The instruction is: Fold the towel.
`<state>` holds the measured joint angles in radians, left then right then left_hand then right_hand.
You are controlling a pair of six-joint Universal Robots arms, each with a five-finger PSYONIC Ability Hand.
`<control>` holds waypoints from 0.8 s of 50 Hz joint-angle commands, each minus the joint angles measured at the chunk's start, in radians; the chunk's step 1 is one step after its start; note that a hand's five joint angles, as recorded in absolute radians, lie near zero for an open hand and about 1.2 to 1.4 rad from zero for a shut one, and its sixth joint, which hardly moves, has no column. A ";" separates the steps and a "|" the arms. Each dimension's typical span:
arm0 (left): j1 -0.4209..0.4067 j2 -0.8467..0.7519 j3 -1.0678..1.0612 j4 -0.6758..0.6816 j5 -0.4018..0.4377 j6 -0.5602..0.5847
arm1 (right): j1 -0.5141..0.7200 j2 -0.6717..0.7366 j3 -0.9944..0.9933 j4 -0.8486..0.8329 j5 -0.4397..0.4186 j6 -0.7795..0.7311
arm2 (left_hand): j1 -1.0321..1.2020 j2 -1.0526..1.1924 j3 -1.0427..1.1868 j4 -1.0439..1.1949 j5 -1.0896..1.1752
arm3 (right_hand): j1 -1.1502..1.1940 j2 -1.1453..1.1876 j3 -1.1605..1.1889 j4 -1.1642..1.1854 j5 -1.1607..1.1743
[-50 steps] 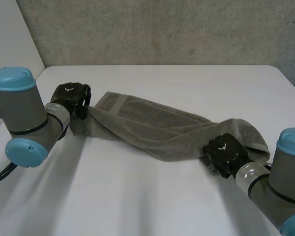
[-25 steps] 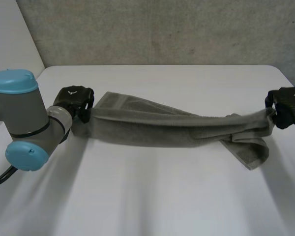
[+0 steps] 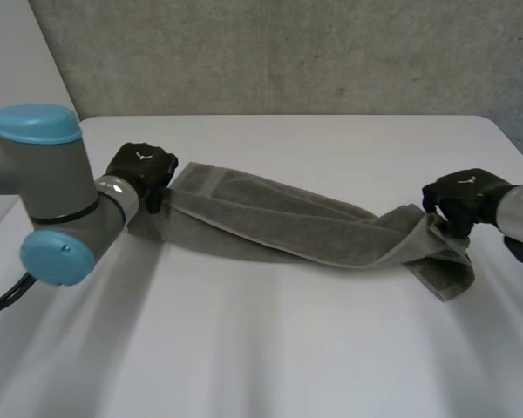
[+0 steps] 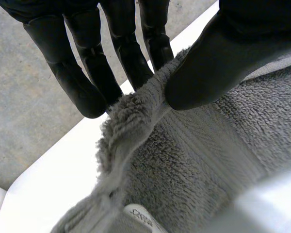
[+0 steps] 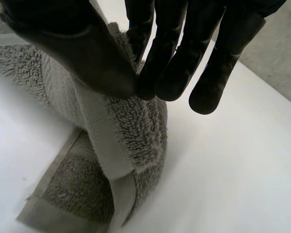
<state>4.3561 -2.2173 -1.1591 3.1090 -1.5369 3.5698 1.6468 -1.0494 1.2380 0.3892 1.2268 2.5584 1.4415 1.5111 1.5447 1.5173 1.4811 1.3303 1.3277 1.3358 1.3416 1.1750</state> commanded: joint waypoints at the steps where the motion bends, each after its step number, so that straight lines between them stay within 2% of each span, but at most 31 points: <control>1: -0.010 -0.154 0.289 -0.038 -0.003 -0.005 | 0.085 0.160 -0.287 0.000 0.125 -0.021 | -0.045 -0.115 -0.148 -0.121 -0.259 | 0.066 0.069 0.060 0.055 0.047; 3: -0.012 -0.185 0.454 -0.047 -0.006 -0.022 | 0.119 0.183 -0.444 -0.042 0.152 -0.049 | -0.045 -0.115 -0.148 -0.121 -0.259 | 0.066 0.069 0.060 0.055 0.047; 4: -0.012 -0.185 0.455 -0.047 -0.006 -0.022 | 0.119 0.183 -0.445 -0.042 0.152 -0.049 | -0.045 -0.115 -0.148 -0.121 -0.259 | 0.066 0.069 0.060 0.055 0.047; 6: -0.012 -0.179 0.583 -0.014 -0.003 -0.078 | 0.160 0.171 -0.526 -0.238 0.129 -0.035 | -0.045 -0.115 -0.148 -0.121 -0.259 | 0.066 0.069 0.060 0.055 0.047; 7: -0.012 -0.179 0.584 -0.013 -0.003 -0.078 | 0.160 0.170 -0.526 -0.239 0.129 -0.035 | -0.045 -0.115 -0.148 -0.121 -0.259 | 0.066 0.069 0.060 0.055 0.047; 9: 0.005 -0.159 0.669 0.092 -0.005 -0.196 | 0.185 0.071 -0.458 -0.501 0.120 0.005 | -0.045 -0.115 -0.148 -0.121 -0.259 | 0.066 0.069 0.060 0.055 0.047; 10: 0.005 -0.159 0.670 0.092 -0.005 -0.197 | 0.185 0.071 -0.457 -0.503 0.120 0.005 | -0.045 -0.115 -0.148 -0.121 -0.259 | 0.066 0.069 0.060 0.055 0.047; 11: 0.013 -0.141 0.697 0.139 -0.006 -0.262 | 0.186 0.002 -0.419 -0.600 0.126 0.040 | -0.045 -0.115 -0.148 -0.121 -0.259 | 0.066 0.069 0.060 0.055 0.047; 12: 0.013 -0.140 0.697 0.140 -0.006 -0.263 | 0.186 0.002 -0.419 -0.601 0.126 0.040 | -0.045 -0.115 -0.148 -0.121 -0.259 | 0.066 0.069 0.060 0.055 0.047; 13: 0.022 -0.127 0.719 0.175 0.003 -0.317 | 0.183 -0.047 -0.392 -0.633 0.128 0.063 | -0.045 -0.115 -0.148 -0.121 -0.259 | 0.066 0.069 0.060 0.055 0.047; 14: 0.039 -0.122 0.739 0.180 0.006 -0.359 | 0.180 -0.052 -0.387 -0.607 0.122 0.077 | -0.045 -0.115 -0.148 -0.121 -0.259 | 0.066 0.069 0.060 0.055 0.047; 18: 0.049 -0.122 0.756 0.112 0.023 -0.358 | 0.191 -0.009 -0.400 -0.486 0.103 0.079 | -0.045 -0.115 -0.148 -0.121 -0.259 | 0.066 0.069 0.060 0.055 0.047; 22: 0.048 -0.140 0.727 -0.036 0.086 -0.330 | 0.197 0.043 -0.388 -0.298 0.074 0.043 | -0.045 -0.115 -0.148 -0.121 -0.259 | 0.066 0.069 0.060 0.055 0.047; 23: 0.048 -0.140 0.727 -0.036 0.086 -0.330 | 0.197 0.043 -0.388 -0.297 0.074 0.043 | -0.045 -0.115 -0.148 -0.121 -0.259 | 0.066 0.069 0.060 0.055 0.047; 25: 0.048 -0.154 0.672 -0.127 0.104 -0.300 | 0.188 0.049 -0.361 -0.216 0.057 -0.001 | -0.045 -0.115 -0.148 -0.121 -0.259 | 0.066 0.069 0.060 0.055 0.047; 29: 0.059 -0.148 0.574 -0.183 0.107 -0.263 | 0.182 0.049 -0.298 -0.184 0.043 -0.044 | -0.045 -0.115 -0.148 -0.121 -0.259 | 0.066 0.069 0.060 0.055 0.047; 34: 0.092 -0.101 0.389 -0.188 0.109 -0.235 | 0.180 0.020 -0.192 -0.174 0.014 -0.098 | -0.045 -0.115 -0.148 -0.121 -0.259 | 0.066 0.069 0.060 0.055 0.047; 36: 0.126 -0.021 0.270 -0.172 0.110 -0.235 | 0.166 -0.036 -0.151 -0.171 0.020 -0.107 | -0.045 -0.115 -0.148 -0.121 -0.259 | 0.066 0.069 0.060 0.055 0.047; 40: 0.143 0.053 0.171 -0.135 0.112 -0.233 | 0.119 -0.095 -0.120 -0.168 0.019 -0.089 | -0.045 -0.115 -0.148 -0.121 -0.259 | 0.066 0.069 0.060 0.055 0.047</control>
<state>4.4576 -2.2888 -0.8005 2.9223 -1.4252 3.3334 1.8173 -1.0516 1.0515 0.2249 1.2465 2.4636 1.4415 1.5111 1.5476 1.5263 1.4874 1.3307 1.3277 1.3400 1.3416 1.1750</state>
